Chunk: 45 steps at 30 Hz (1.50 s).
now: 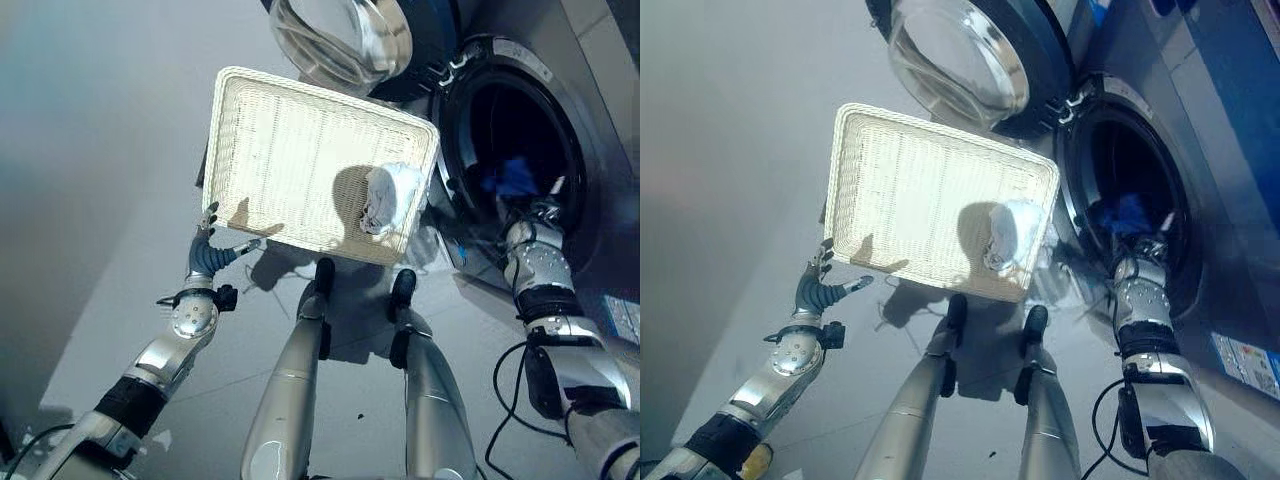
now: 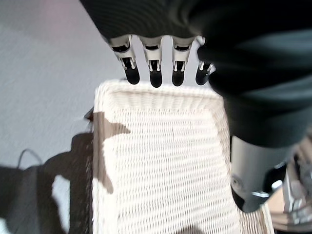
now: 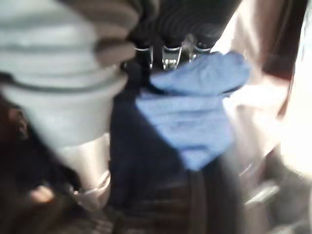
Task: Put the clothes into the washing machine.
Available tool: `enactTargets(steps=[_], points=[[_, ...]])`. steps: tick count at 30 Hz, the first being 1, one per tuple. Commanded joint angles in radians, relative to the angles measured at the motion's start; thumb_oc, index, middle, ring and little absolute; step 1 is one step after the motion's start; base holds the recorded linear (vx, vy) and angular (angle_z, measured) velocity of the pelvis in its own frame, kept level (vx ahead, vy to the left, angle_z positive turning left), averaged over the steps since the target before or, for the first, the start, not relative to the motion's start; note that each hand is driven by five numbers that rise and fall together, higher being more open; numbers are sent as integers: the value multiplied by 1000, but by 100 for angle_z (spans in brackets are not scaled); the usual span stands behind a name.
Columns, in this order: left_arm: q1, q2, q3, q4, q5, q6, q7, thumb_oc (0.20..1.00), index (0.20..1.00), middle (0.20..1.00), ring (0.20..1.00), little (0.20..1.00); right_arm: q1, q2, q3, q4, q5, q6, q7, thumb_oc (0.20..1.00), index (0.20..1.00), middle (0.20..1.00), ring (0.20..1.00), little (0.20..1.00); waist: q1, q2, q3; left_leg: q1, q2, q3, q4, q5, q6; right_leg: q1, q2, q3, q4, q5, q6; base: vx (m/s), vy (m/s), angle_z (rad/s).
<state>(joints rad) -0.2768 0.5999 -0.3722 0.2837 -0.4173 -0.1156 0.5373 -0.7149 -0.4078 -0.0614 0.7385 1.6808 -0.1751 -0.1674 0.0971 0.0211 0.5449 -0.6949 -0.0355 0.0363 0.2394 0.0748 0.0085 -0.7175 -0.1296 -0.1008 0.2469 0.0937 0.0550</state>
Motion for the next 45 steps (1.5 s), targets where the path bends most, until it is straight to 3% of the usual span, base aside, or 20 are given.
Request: enactTargets(steps=[1, 5, 6, 8, 9, 10, 12, 15, 17, 20, 26, 31, 38, 39, 41, 42, 45], points=[[37, -80, 21, 26, -87, -30, 3, 1000, 1000, 1000, 1000, 1000, 8, -132, 42, -8, -281, -11, 101, 1000, 1000, 1000, 1000, 1000, 10, 106, -25, -2, -35, -40, -103, 41, -33, -17, 77, -90, 58, -61, 8, -93, 41, -14], [73, -123, 41, 101, -142, -35, -25, 1000, 1000, 1000, 1000, 1000, -13, -126, 85, -8, -489, -26, 106, 1000, 1000, 1000, 1000, 1000, 14, 112, -25, -3, -38, -42, -117, 46, -34, -20, 79, -86, 46, -55, 9, -55, 37, -4], [116, -160, 61, 179, -188, -37, -75, 1000, 1000, 1000, 1000, 1000, -12, -128, 136, -41, -727, -40, 55, 1000, 1000, 1000, 1000, 1000, 15, 113, -25, 13, -39, -37, -131, 41, -34, -10, 80, -85, 39, -63, 11, -77, 68, 2], [127, -171, 70, 206, -197, -37, -88, 1000, 1000, 1000, 1000, 1000, -8, -131, 152, -57, -843, -52, 28, 1000, 1000, 1000, 1000, 1000, 14, 113, -25, 15, -39, -36, -134, 43, -34, -9, 81, -85, 37, -62, 11, -47, 65, 6], [136, -180, 77, 230, -206, -32, -97, 1000, 1000, 1000, 1000, 1000, -5, -137, 170, -69, -975, -72, -4, 1000, 1000, 1000, 1000, 1000, 13, 112, -25, 16, -39, -35, -135, 44, -35, -9, 81, -85, 36, -60, 12, -70, 134, 9], [158, -211, 102, 294, -195, -39, -122, 1000, 1000, 1000, 1000, 1000, 6, -177, 239, -149, -1362, -65, -147, 1000, 1000, 1000, 1000, 1000, 6, 108, -25, 12, -36, -26, -132, 45, -35, -15, 81, -83, 37, -58, 14, -71, 150, 7], [180, -222, 118, 331, -179, -46, -133, 1000, 1000, 1000, 1000, 1000, 22, -232, 292, -220, -1617, -43, -249, 1000, 1000, 1000, 1000, 1000, -3, 106, -25, 12, -34, -21, -130, 43, -34, -18, 80, -79, 41, -59, 19, -47, 121, 3], [191, -227, 123, 356, -177, -49, -141, 1000, 1000, 1000, 1000, 1000, 31, -260, 313, -260, -1683, -40, -275, 1000, 1000, 1000, 1000, 1000, -8, 106, -25, 15, -34, -20, -129, 43, -33, -16, 80, -77, 44, -61, 21, -31, 93, 5], [200, -235, 133, 423, -171, -66, -166, 1000, 1000, 1000, 1000, 1000, 63, -274, 339, -340, -1773, -91, -317, 1000, 1000, 1000, 1000, 1000, -17, 104, -25, 26, -31, -16, -135, 42, -34, -9, 75, -73, 43, -65, 28, -50, 118, 5], [192, -245, 137, 458, -163, -69, -175, 1000, 1000, 1000, 1000, 1000, 74, -261, 354, -381, -1833, -112, -335, 1000, 1000, 1000, 1000, 1000, -20, 101, -25, 30, -29, -14, -137, 42, -36, -7, 72, -71, 43, -67, 33, -34, 57, 2], [170, -266, 137, 499, -149, -80, -185, 1000, 1000, 1000, 1000, 1000, 60, -232, 395, -426, -1880, -94, -348, 1000, 1000, 1000, 1000, 1000, -18, 99, -25, 40, -27, -14, -149, 43, -37, -1, 68, -67, 38, -68, 39, -32, 30, -1], [158, -280, 136, 519, -144, -99, -185, 1000, 1000, 1000, 1000, 1000, 38, -212, 415, -438, -1964, -89, -416, 1000, 1000, 1000, 1000, 1000, -12, 100, -25, 46, -25, -16, -158, 48, -39, 7, 63, -69, 27, -59, 45, -31, 19, 3], [161, -283, 137, 521, -140, -100, -184, 1000, 1000, 1000, 1000, 1000, 39, -213, 425, -449, -2003, -77, -414, 1000, 1000, 1000, 1000, 1000, -13, 99, -25, 57, -27, -17, -161, 43, -39, 16, 61, -68, 30, -67, 46, -6, 2, 3], [161, -285, 136, 513, -136, -94, -177, 1000, 1000, 1000, 1000, 1000, 29, -237, 470, -484, -2143, -66, -415, 1000, 1000, 1000, 1000, 1000, -11, 94, -25, 62, -29, -18, -166, 45, -38, 22, 60, -71, 25, -65, 49, -31, 3, 3], [161, -285, 136, 513, -136, -94, -177, 1000, 1000, 1000, 1000, 1000, 29, -237, 470, -484, -2143, -66, -415, 1000, 1000, 1000, 1000, 1000, -11, 94, -25, 62, -29, -18, -166, 45, -38, 22, 60, -71, 25, -65, 49, -31, -14, 3], [159, -279, 132, 516, -138, -94, -179, 1000, 1000, 1000, 1000, 1000, -8, -275, 540, -514, -2240, -67, -395, 1000, 1000, 1000, 1000, 1000, -4, 87, -25, 65, -27, -27, -172, 48, -38, 26, 61, -73, 25, -66, 51, -30, -31, 3], [159, -279, 132, 516, -138, -94, -179, 1000, 1000, 1000, 1000, 1000, -8, -275, 540, -514, -2240, -67, -395, 1000, 1000, 1000, 1000, 1000, -4, 87, -25, 65, -27, -27, -172, 48, -38, 26, 61, -73, 25, -66, 51, -10, -10, 1]])
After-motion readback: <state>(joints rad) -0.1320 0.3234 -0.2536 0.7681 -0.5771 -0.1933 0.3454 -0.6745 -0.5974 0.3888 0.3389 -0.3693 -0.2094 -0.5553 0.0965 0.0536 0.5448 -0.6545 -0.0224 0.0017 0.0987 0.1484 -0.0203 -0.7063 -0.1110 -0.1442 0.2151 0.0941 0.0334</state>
